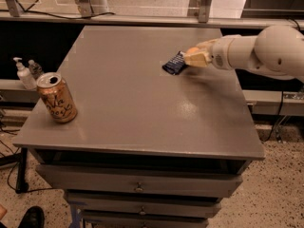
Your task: Move orange near rxbar blueberry
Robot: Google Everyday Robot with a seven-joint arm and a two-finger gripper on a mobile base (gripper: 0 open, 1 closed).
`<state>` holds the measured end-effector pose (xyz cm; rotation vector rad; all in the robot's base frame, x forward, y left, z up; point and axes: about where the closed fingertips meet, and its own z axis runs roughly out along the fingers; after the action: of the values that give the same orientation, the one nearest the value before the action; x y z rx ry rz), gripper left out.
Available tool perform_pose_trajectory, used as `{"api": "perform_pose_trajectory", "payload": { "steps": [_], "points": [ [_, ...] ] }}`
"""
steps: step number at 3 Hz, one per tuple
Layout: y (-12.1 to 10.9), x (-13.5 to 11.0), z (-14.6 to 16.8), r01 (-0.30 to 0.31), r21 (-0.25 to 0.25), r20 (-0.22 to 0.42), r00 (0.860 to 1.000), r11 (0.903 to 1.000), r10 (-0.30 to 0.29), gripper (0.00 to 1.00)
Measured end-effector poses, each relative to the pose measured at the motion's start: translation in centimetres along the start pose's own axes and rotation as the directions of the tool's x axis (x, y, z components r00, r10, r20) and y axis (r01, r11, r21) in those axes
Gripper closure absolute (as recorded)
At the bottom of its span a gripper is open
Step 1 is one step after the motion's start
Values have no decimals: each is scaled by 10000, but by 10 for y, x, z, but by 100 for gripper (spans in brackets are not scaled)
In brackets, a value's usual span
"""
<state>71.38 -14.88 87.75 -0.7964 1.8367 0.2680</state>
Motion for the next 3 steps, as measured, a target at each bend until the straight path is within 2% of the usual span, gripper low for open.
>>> {"api": "perform_pose_trajectory", "payload": {
  "steps": [1,2,3],
  "points": [
    [-11,25,-19,-231,393,-350,9991,9990,245,100],
    [-10,43,-25,-461,390,-641,9968,9982,485,81],
    [-7,46,-22,-534,283,-681,9961,9982,552,59]
  ]
}}
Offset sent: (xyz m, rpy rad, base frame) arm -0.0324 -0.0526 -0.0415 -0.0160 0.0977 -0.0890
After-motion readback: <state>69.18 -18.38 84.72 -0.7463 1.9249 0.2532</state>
